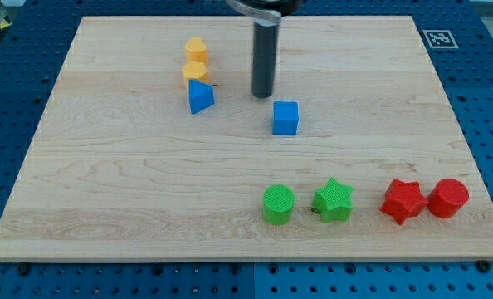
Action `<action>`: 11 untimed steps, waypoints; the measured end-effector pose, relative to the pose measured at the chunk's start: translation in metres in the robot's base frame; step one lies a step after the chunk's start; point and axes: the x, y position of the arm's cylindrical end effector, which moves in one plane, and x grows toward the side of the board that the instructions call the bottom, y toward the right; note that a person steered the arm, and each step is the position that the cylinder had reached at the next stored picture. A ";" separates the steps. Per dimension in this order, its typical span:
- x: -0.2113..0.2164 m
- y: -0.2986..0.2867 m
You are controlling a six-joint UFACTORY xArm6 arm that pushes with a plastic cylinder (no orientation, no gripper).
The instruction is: Move your arm to the yellow hexagon
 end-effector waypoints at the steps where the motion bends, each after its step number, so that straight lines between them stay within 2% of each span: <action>1: 0.001 -0.002; 3: 0.031 -0.035; 4: 0.063 -0.050; 5: 0.064 -0.089; 6: 0.006 -0.135; 7: -0.025 -0.139; 11: -0.028 -0.125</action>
